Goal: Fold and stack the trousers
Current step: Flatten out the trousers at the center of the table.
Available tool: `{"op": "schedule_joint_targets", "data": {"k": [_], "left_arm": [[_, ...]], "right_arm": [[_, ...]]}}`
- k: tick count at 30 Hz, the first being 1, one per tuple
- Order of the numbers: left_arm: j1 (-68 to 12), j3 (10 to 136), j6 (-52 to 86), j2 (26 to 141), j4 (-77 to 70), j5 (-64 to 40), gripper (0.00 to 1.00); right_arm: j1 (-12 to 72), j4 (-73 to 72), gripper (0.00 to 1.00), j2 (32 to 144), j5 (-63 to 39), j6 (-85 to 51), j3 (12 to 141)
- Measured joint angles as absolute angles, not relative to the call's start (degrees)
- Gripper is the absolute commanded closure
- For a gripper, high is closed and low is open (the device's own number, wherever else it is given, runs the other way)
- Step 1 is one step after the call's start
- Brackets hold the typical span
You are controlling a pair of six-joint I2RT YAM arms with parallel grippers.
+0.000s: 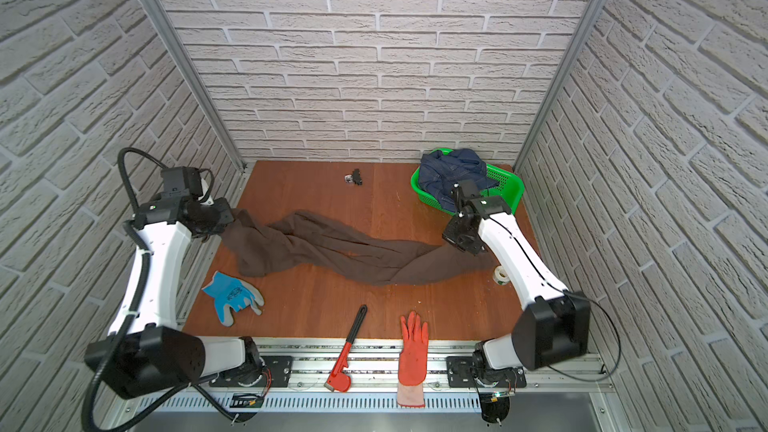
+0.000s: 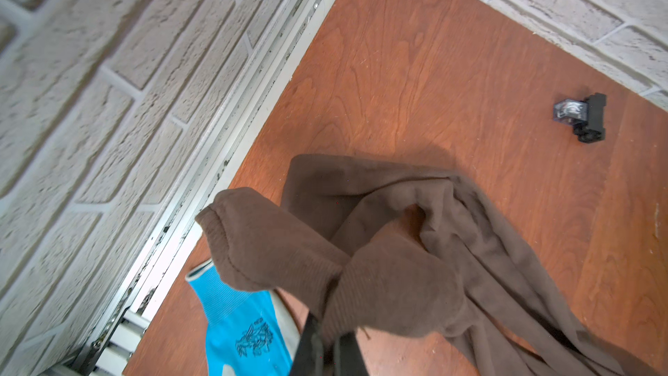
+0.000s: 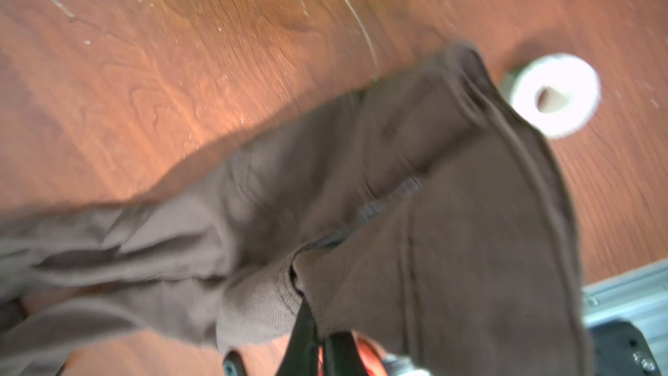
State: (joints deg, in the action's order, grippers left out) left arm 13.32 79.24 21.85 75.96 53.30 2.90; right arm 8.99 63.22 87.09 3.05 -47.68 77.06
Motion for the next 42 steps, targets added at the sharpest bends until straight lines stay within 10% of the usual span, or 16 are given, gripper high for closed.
{"op": "schedule_joint_targets", "data": {"k": [21, 42], "left_arm": [[15.4, 77.3, 21.8, 81.2, 49.4, 2.1, 1.00], [16.5, 75.2, 21.6, 79.9, 49.3, 0.3, 1.00]], "right_arm": [[6.5, 60.2, 0.55, 99.4, 3.6, -44.0, 78.7], [0.1, 62.6, 0.52, 87.4, 2.5, -41.7, 64.2]]}}
